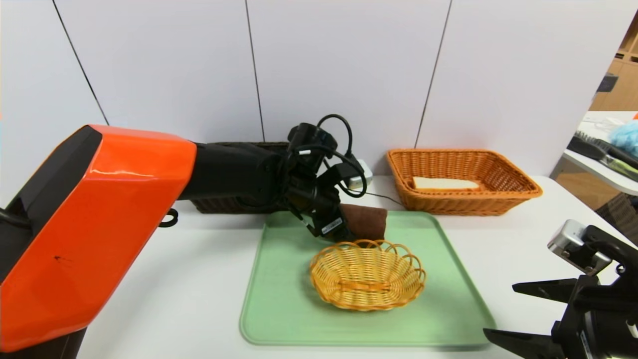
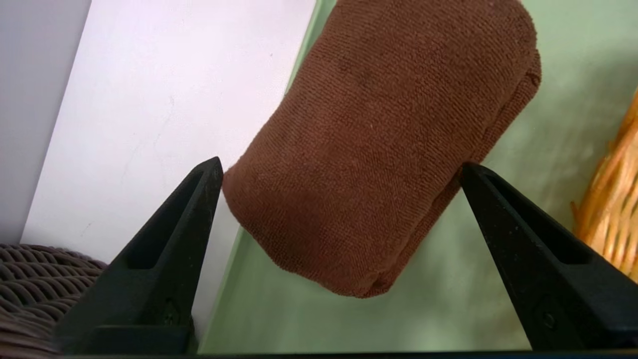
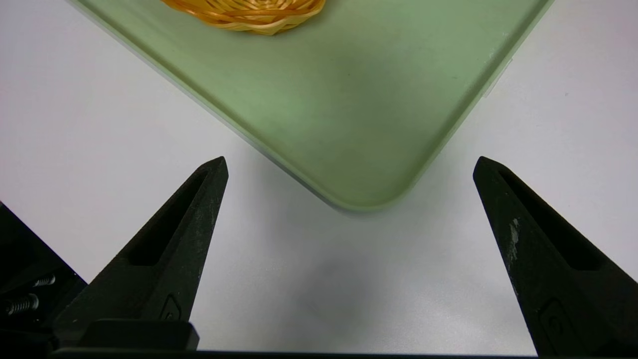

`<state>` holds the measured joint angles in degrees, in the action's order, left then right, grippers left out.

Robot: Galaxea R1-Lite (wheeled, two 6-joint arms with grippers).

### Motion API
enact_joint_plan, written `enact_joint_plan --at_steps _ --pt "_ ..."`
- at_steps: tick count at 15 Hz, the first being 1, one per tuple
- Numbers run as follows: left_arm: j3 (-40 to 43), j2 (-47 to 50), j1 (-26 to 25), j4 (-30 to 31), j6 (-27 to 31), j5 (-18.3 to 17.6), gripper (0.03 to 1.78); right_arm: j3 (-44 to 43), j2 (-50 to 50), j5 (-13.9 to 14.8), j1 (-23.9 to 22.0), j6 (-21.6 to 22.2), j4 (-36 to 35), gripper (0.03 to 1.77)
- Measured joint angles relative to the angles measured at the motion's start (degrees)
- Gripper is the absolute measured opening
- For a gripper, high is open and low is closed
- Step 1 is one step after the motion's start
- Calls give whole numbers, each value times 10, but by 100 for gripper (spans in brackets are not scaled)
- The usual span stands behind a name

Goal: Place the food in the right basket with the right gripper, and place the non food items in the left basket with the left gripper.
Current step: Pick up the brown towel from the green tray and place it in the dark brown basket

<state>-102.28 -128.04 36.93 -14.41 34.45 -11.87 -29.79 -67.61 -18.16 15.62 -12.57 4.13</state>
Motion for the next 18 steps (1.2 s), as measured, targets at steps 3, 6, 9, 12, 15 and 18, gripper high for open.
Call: enact_joint_plan --at_steps 3,6,9,12,15,18 --pt "1 -8 0 10 -2 0 169 0 1 0 0 0 0 170" --pt "0 -14 0 11 -2 0 169 -1 2 0 0 0 0 170" --pt "0 -17 0 10 -3 0 169 -1 2 0 0 0 0 170" --pt "-1 -18 0 13 -3 0 169 -2 3 0 0 0 0 170" --pt "-1 -19 0 20 -3 1 169 -4 3 0 0 0 0 170" --pt "0 -18 0 20 -3 0 161 -6 3 0 0 0 0 170"
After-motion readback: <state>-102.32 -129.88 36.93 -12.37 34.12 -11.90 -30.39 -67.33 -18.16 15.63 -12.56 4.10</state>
